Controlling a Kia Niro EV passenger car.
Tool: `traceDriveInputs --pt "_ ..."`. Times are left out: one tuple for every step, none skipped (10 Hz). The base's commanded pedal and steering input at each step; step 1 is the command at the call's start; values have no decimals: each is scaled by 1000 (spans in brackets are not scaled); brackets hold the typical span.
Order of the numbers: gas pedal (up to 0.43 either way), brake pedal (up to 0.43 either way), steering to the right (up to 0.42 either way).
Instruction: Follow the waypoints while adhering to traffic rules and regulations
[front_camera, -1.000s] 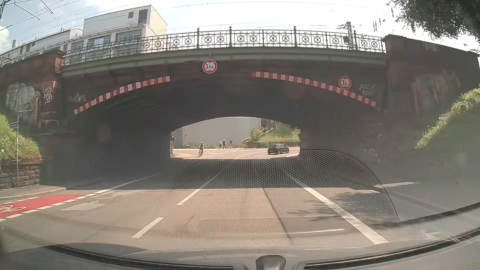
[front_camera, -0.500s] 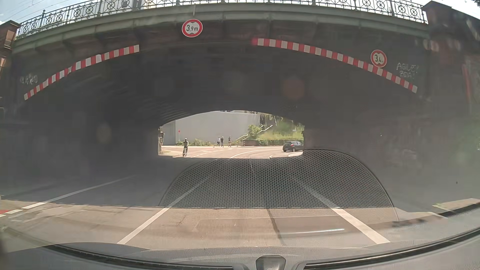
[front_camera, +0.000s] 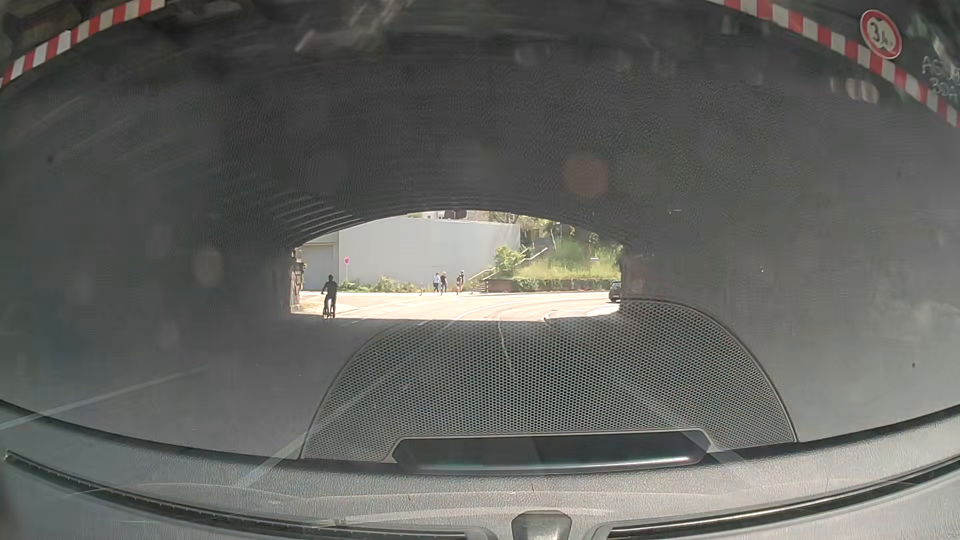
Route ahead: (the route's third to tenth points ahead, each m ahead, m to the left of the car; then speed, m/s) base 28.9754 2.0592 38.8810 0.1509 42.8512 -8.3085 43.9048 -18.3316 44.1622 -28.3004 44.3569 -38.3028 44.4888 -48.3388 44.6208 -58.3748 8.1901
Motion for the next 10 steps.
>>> traceDriveInputs --pt "67 0 -3" --pt "67 0 -3" --pt "67 0 -3" --pt "67 0 -3" --pt "67 0 -3" --pt "67 0 -2" --pt "67 0 -2" --pt "67 0 -2" --pt "67 0 -2" --pt "67 0 -2"
